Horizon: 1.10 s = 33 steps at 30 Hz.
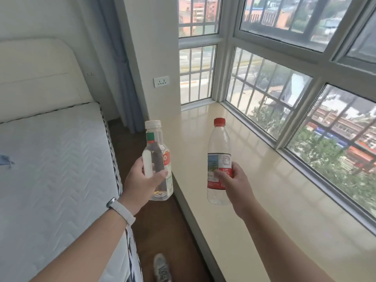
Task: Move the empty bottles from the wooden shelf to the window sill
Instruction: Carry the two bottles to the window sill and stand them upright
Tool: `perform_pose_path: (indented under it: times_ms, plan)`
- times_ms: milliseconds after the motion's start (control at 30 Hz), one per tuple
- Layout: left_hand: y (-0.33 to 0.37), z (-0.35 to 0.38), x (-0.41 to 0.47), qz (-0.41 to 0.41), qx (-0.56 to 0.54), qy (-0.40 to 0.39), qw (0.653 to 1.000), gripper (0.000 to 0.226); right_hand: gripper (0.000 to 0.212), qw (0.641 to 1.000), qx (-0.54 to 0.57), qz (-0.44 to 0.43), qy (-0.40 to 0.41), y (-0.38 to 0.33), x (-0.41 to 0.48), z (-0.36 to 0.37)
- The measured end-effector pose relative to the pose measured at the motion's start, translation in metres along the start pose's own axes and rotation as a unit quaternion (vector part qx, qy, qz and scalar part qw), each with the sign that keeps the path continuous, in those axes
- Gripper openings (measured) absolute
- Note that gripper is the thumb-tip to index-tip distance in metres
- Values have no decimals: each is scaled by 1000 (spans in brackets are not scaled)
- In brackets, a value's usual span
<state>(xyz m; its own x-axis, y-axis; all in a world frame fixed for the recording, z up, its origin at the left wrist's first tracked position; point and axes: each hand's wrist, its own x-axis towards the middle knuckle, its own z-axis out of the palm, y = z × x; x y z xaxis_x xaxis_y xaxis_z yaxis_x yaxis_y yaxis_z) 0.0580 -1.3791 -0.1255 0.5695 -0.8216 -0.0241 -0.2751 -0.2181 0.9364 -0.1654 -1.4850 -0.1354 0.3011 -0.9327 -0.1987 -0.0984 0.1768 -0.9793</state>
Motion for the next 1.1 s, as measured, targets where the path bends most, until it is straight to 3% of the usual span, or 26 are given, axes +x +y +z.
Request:
perform_pose_path:
  times_ms: [367, 533, 833, 1000, 1100]
  plan:
    - [-40, -85, 166, -34, -14, 17, 999, 43, 27, 999, -41, 0, -35, -42, 153, 139]
    - [-52, -115, 234, -33, -15, 9, 999, 40, 44, 999, -38, -2, -34, -52, 203, 188]
    - [-58, -110, 323, -40, -23, -23, 999, 30, 41, 999, -44, 10, -9, -57, 288, 205]
    - [-64, -94, 385, -55, -9, -49, 997, 44, 38, 1000, -21, 14, -9, -51, 352, 213]
    - [-65, -82, 430, -64, 9, -67, 996, 49, 20, 1000, -3, 18, -5, -46, 403, 217]
